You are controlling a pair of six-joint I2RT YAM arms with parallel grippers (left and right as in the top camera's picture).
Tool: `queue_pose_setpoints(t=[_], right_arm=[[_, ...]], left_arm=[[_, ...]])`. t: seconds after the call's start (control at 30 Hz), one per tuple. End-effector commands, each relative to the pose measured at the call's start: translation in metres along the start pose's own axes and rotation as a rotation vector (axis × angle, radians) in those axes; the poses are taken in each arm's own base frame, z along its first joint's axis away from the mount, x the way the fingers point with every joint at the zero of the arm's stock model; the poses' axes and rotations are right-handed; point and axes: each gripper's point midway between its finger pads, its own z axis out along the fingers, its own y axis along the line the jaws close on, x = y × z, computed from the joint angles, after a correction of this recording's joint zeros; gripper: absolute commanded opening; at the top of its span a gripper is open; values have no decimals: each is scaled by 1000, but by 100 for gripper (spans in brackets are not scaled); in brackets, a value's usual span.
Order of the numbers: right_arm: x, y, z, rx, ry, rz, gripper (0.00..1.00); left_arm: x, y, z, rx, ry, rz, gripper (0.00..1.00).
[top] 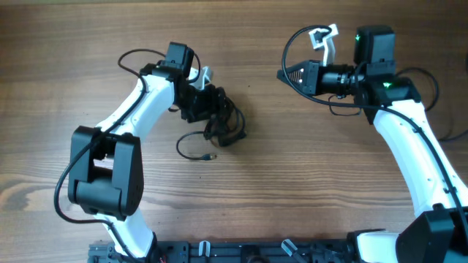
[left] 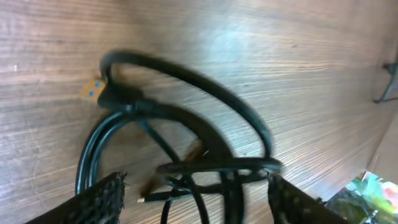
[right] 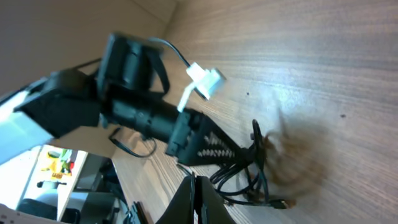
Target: Untangle cables
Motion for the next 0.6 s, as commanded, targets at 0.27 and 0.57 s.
queue_pose_setpoints(t=[0.27, 0.57], right_arm=[[30, -9, 33, 143, 93, -16, 13], [68, -32, 71, 229, 217, 160, 22]], left_arm=[[0, -4, -24, -52, -25, 7, 56], [36, 35, -19, -216, 85, -67, 49]])
